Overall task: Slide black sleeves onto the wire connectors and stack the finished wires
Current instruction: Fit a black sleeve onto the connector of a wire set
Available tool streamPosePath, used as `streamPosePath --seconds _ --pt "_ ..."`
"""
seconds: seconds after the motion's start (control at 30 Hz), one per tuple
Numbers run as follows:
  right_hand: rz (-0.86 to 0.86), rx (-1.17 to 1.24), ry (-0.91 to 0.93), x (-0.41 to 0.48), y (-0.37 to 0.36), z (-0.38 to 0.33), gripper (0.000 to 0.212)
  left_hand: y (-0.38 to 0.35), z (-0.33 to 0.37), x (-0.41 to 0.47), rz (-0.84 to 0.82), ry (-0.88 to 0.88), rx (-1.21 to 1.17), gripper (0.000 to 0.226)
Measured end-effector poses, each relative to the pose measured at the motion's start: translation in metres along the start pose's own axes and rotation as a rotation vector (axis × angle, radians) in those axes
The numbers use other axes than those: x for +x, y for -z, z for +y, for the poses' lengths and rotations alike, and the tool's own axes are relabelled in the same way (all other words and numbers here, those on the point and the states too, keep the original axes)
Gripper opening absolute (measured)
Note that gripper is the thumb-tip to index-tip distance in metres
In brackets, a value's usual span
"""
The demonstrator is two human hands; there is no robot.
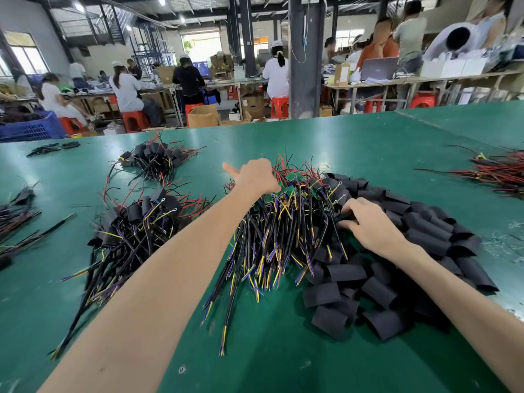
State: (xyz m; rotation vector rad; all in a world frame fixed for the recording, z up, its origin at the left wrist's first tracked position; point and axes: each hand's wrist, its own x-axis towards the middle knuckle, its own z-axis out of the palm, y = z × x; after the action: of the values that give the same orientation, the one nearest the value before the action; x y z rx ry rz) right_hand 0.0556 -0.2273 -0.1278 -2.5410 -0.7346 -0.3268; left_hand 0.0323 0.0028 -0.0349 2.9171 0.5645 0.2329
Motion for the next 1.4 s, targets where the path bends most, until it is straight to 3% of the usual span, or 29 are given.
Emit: streamPosePath --seconds 0.13,0.2,0.33,0.43,0.47,0.53,0.67,0.8,0.87,0.97,1.03,1.1,1.17,1.27,1.4 --pt "-0.056 -0.033 -0.005 -0.001 -0.001 0.002 0.008 0.006 0.006 -0.002 0.1 -0.043 -0.047 0.031" --pt "-0.066 -0.064 0.007 -0.002 -0.001 0.004 0.012 0.016 0.009 -0.003 0.121 -0.06 -0.181 0.031" --pt "-0.132 -0.214 0.06 -0.005 0.002 0.004 0.017 0.044 0.008 -0.016 0.035 -0.09 -0.738 0.035" --pt "-0.111 -0.302 0.071 -0.005 0.003 0.003 0.015 0.06 0.005 -0.035 -0.042 -0.062 -1.204 0.009" --pt "-0.097 -0.343 0.067 -0.005 0.003 0.004 0.015 0.066 0.003 -0.042 -0.076 -0.044 -1.35 0.012" --pt "-0.076 -0.401 0.069 -0.005 0.003 0.006 0.016 0.077 -0.004 -0.054 -0.079 -0.037 -1.466 0.017" --pt "-0.08 -0.452 0.076 -0.004 0.003 0.007 0.023 0.109 -0.016 -0.077 0.165 -0.145 -1.247 0.026" --pt "-0.033 -0.536 0.044 -0.005 0.004 0.004 0.03 0.143 -0.031 -0.102 0.657 -0.429 -0.635 0.03" --pt "-0.004 -0.537 0.0 -0.005 0.009 0.002 0.033 0.144 -0.038 -0.115 0.827 -0.477 -0.299 0.027" --pt "0.071 -0.443 -0.018 -0.003 0.012 -0.003 0.038 0.103 -0.042 -0.124 0.75 -0.481 0.071 0.021" --pt "0.098 -0.248 -0.034 -0.004 0.018 -0.016 0.037 0.06 -0.045 -0.125 0.592 -0.464 0.171 0.021" --pt "0.158 -0.12 0.077 -0.01 0.023 -0.03 0.03 0.022 -0.048 -0.126 0.492 -0.455 0.21 0.019" --pt "0.155 -0.057 0.204 -0.013 0.02 -0.037 0.03 -0.003 -0.051 -0.126 0.478 -0.467 0.178 0.015" --pt "0.113 0.147 0.205 -0.017 0.018 -0.044 0.033 -0.028 -0.055 -0.123 0.571 -0.5 0.085 0.015" --pt "0.099 0.233 0.235 -0.022 0.012 -0.052 0.034 -0.04 -0.059 -0.122 0.647 -0.474 -0.047 0.014"
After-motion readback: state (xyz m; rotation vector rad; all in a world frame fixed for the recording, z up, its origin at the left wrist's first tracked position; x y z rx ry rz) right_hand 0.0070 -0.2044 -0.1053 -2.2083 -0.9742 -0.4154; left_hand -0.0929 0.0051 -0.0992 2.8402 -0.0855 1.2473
